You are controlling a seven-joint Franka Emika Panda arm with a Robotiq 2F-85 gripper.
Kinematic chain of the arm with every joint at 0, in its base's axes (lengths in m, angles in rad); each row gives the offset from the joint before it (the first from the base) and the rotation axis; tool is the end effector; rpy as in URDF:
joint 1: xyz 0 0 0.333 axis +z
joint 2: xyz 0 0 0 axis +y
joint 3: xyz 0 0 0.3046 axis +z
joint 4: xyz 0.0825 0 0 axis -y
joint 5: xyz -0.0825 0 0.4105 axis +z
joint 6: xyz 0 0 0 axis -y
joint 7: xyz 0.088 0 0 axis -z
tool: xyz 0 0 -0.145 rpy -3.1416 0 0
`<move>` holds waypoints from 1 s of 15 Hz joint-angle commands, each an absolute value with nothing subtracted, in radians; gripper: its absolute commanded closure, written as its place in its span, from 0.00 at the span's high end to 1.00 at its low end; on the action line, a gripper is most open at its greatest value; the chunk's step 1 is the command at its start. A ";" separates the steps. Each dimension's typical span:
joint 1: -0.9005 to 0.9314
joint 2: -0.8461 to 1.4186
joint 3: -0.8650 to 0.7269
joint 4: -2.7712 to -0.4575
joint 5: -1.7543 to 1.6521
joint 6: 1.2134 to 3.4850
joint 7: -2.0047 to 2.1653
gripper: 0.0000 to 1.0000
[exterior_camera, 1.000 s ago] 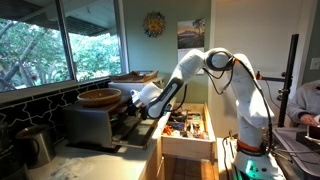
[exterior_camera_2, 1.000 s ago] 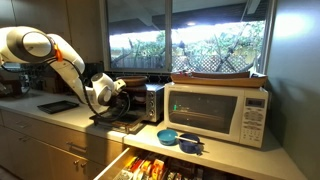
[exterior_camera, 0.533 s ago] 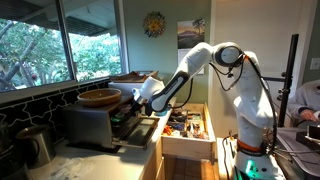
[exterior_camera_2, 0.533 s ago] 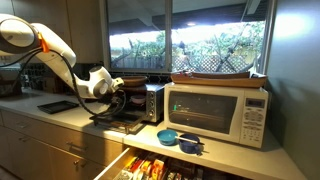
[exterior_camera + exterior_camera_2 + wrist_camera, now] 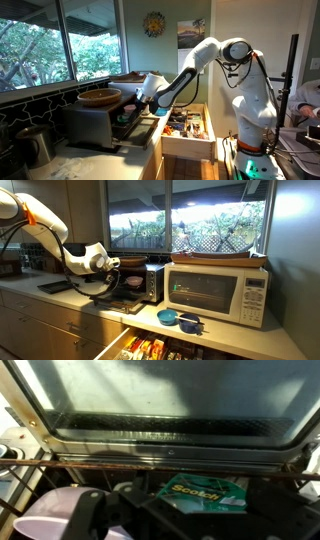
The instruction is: Pull the oven tray from the oven
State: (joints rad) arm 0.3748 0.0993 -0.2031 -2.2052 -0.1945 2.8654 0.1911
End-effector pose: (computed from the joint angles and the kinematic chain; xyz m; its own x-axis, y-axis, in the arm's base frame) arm 0.6127 0.1158 0.3388 0.8292 0.1517 0.5380 0.1403 -0.9881 0.0624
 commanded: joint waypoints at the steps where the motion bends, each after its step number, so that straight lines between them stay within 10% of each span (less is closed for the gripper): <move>1: 0.392 0.026 -0.218 -2.282 -0.267 2.751 0.305 1.00; 15: 0.132 -0.055 0.040 -2.314 -0.359 2.711 0.447 1.00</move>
